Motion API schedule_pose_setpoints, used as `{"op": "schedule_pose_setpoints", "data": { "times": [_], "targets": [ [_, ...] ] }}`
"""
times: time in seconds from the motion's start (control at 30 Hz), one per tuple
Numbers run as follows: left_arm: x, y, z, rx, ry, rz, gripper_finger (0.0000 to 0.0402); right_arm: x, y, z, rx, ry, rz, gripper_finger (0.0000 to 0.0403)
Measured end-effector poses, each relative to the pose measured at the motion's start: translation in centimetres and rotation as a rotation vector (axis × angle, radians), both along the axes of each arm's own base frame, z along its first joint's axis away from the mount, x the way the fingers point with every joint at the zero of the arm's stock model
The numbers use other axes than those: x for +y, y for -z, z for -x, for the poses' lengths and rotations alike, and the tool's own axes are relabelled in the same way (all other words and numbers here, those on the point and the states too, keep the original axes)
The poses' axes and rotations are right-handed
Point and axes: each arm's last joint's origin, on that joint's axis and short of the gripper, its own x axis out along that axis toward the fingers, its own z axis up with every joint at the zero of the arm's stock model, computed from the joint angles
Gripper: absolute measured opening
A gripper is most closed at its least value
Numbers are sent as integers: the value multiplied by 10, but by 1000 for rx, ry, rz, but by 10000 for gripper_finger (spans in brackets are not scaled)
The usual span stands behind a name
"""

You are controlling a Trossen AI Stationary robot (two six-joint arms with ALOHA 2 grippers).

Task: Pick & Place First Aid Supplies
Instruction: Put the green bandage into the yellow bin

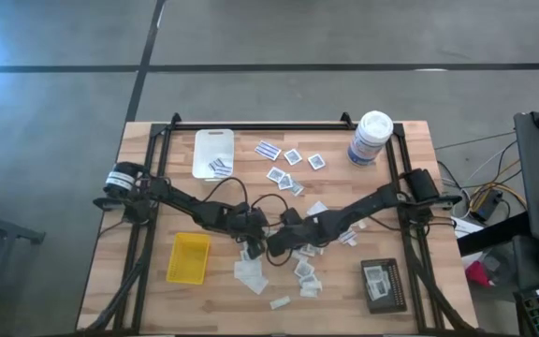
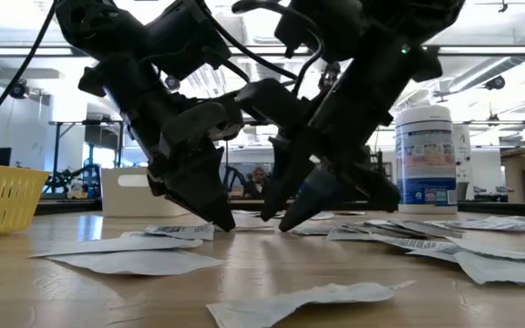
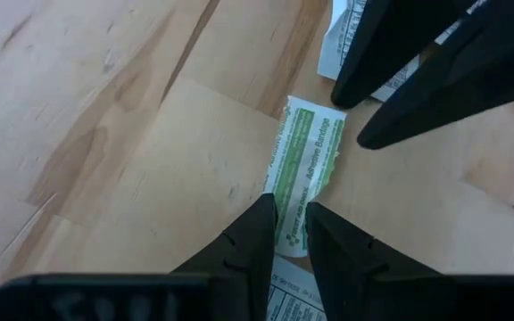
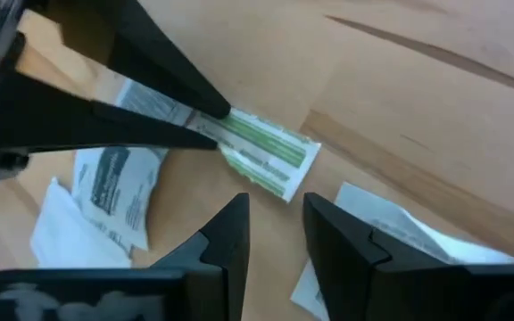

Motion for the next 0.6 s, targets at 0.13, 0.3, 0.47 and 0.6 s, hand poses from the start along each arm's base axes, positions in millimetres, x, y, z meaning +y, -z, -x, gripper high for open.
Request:
{"op": "schedule_pose_setpoints", "data": {
  "times": [0.13,0.3,0.47,0.6],
  "targets": [
    [0,0,0,-1,-14,9,87,-3,3,-4,5,-1,-21,107],
    [0,0,0,-2,-27,20,87,-7,5,-1,8,18,-45,107],
    [0,1,1,0,-28,26,87,-8,4,5,21,12,-56,107],
    [-1,0,0,-16,-23,39,87,-11,7,3,13,32,-69,107]
  ]
}}
